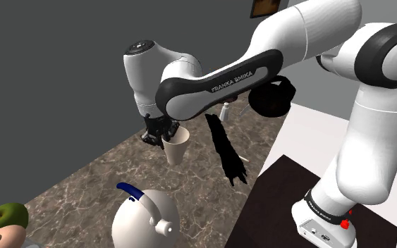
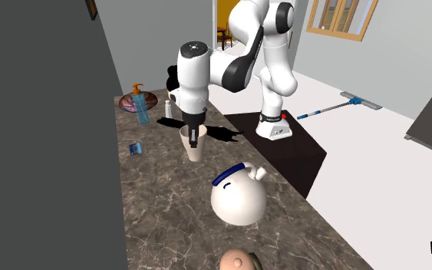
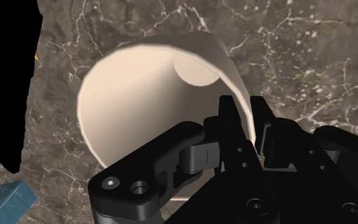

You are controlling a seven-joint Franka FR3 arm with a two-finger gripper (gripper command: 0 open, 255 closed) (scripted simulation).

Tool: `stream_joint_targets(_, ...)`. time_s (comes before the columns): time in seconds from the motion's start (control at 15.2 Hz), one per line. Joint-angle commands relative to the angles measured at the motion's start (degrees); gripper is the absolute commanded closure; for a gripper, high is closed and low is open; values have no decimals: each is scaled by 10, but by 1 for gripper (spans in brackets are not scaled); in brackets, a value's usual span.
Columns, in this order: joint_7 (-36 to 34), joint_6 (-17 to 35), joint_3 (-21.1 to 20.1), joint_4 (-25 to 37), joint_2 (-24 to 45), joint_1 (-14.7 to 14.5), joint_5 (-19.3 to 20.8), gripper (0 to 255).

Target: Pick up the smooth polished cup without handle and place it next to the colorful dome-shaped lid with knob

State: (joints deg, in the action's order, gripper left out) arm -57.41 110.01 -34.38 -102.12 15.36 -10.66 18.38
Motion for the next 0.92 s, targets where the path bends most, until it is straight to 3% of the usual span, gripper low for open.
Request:
stream_joint_targets(0.0,4,-13,-2,8,-6,1,-5,255)
stream_joint_targets(0.86,27,-104,-7,86,-25,-1,-22,255)
